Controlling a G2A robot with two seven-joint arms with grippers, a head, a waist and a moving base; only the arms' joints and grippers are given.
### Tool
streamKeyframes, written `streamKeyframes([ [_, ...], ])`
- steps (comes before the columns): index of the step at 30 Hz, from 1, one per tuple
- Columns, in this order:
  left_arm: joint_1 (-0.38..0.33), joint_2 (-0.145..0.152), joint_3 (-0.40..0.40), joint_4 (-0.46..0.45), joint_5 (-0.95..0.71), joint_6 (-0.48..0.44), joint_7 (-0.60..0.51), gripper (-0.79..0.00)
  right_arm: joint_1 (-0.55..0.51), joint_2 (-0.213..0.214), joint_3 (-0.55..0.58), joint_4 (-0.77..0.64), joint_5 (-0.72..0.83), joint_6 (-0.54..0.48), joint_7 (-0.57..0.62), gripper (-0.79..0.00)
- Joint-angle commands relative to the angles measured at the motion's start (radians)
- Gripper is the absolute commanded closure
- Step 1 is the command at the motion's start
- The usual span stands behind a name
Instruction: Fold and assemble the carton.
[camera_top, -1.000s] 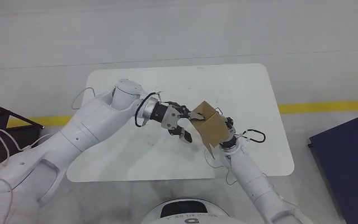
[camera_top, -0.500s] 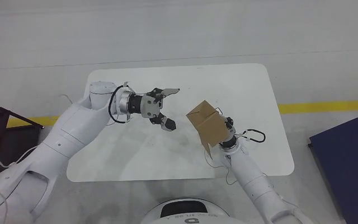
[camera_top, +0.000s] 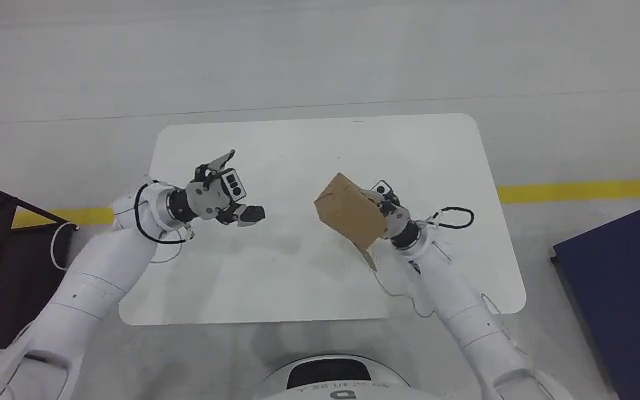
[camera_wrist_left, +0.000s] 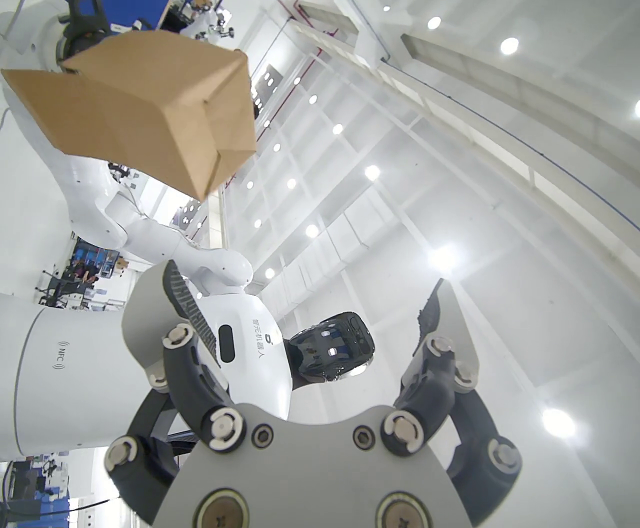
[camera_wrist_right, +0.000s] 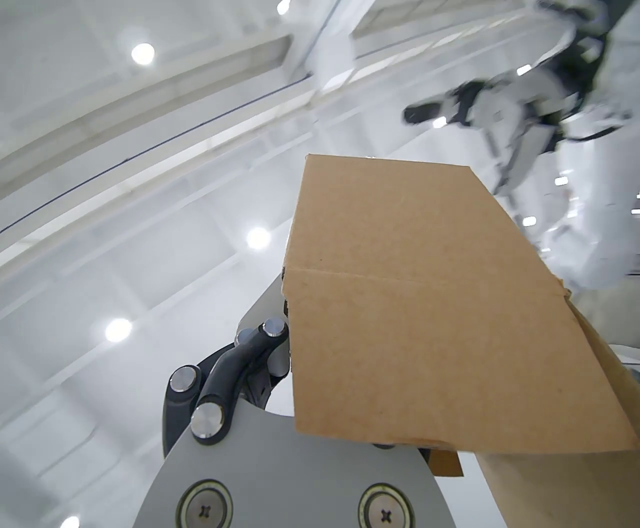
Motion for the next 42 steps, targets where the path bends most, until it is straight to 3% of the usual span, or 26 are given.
streamKeyframes([
  [1, 0.046, 0.013, -0.045, 0.017, -0.011, -0.022, -0.027, -0.785, 0.01, 0.025, 0.035, -0.074, -0.201, 0.075, -0.103, 0.0],
  [7, 0.155, 0.033, -0.134, 0.062, -0.051, -0.073, -0.088, -0.785, 0.049, 0.082, 0.056, -0.292, -0.607, 0.386, -0.193, 0.0],
  [11, 0.198, 0.032, -0.154, 0.07, -0.061, -0.089, -0.1, -0.785, 0.108, 0.112, -0.006, -0.422, -0.879, 0.584, -0.203, 0.0],
  [18, 0.212, 0.02, -0.161, 0.075, -0.059, -0.108, -0.09, -0.785, 0.27, 0.148, -0.266, -0.418, -1.219, 0.702, -0.291, 0.0],
  [23, 0.219, 0.005, -0.144, 0.066, -0.049, -0.117, -0.059, -0.785, 0.368, 0.165, -0.408, -0.37, -1.183, 0.761, -0.35, 0.0],
  [24, 0.219, 0.001, -0.135, 0.062, -0.042, -0.114, -0.052, -0.785, 0.384, 0.168, -0.43, -0.367, -1.158, 0.773, -0.361, -0.055],
  [25, 0.218, -0.003, -0.128, 0.06, -0.037, -0.114, -0.045, -0.785, 0.399, 0.172, -0.449, -0.366, -1.131, 0.784, -0.372, -0.345],
  [26, 0.217, -0.01, -0.117, 0.058, -0.039, -0.112, -0.045, -0.785, 0.419, 0.178, -0.468, -0.369, -1.101, 0.797, -0.385, -0.76],
  [30, 0.215, -0.014, -0.108, 0.058, -0.037, -0.111, -0.043, -0.785, 0.444, 0.198, -0.457, -0.42, -1.024, 0.811, -0.399, -0.785],
  [33, 0.215, -0.014, -0.108, 0.058, -0.037, -0.111, -0.043, -0.785, 0.403, 0.216, -0.374, -0.492, -0.964, 0.764, -0.388, -0.785],
  [42, 0.215, -0.014, -0.108, 0.058, -0.037, -0.111, -0.043, -0.785, 0.092, 0.259, -0.067, -0.682, -0.766, 0.396, -0.486, -0.785],
])
